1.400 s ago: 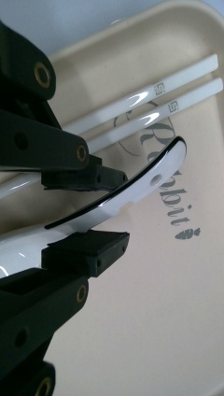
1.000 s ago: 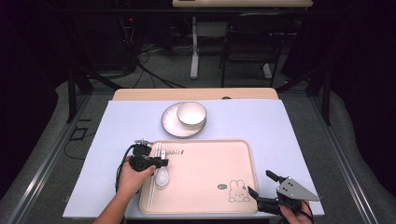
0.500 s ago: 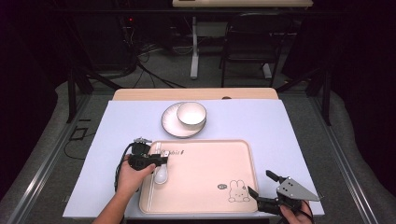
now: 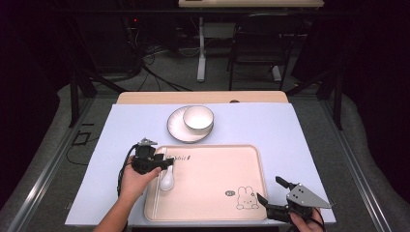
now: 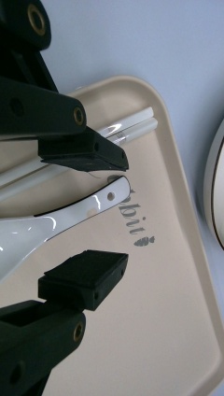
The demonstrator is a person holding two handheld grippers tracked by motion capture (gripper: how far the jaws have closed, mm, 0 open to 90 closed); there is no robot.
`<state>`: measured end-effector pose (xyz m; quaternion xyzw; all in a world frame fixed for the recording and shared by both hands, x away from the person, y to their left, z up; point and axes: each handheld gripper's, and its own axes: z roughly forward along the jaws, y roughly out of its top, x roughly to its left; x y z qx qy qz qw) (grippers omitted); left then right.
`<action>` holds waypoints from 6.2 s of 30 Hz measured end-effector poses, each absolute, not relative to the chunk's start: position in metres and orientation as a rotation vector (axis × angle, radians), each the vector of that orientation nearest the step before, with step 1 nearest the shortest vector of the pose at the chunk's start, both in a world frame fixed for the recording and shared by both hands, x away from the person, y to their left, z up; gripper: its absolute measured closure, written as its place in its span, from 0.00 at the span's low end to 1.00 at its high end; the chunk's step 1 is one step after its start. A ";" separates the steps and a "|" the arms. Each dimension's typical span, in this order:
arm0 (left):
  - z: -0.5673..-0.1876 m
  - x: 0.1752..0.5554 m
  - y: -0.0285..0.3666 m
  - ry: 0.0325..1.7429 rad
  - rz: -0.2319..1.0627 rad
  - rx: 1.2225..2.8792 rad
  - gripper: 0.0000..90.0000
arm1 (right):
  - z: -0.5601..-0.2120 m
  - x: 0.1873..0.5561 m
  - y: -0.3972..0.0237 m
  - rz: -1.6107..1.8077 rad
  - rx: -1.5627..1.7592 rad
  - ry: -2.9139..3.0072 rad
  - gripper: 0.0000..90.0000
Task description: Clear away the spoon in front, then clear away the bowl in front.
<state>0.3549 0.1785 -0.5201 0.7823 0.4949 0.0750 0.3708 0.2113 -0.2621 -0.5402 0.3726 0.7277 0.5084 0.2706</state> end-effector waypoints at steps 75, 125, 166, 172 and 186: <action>-0.491 0.480 0.125 1.441 0.220 1.815 0.55 | -0.540 0.211 -0.263 1.373 1.007 1.960 0.16; -0.524 0.513 0.099 1.622 0.157 1.837 0.62 | -0.539 0.211 -0.262 1.386 0.998 1.963 0.16; -0.528 0.525 0.101 1.782 0.035 1.706 0.87 | -0.538 0.211 -0.263 1.389 0.999 1.964 0.16; -0.528 0.525 0.103 1.793 0.018 1.675 0.88 | -0.538 0.211 -0.263 1.390 1.004 1.961 0.16; -0.522 0.526 0.109 1.827 -0.008 1.676 0.89 | -0.538 0.211 -0.264 1.391 1.006 1.955 0.16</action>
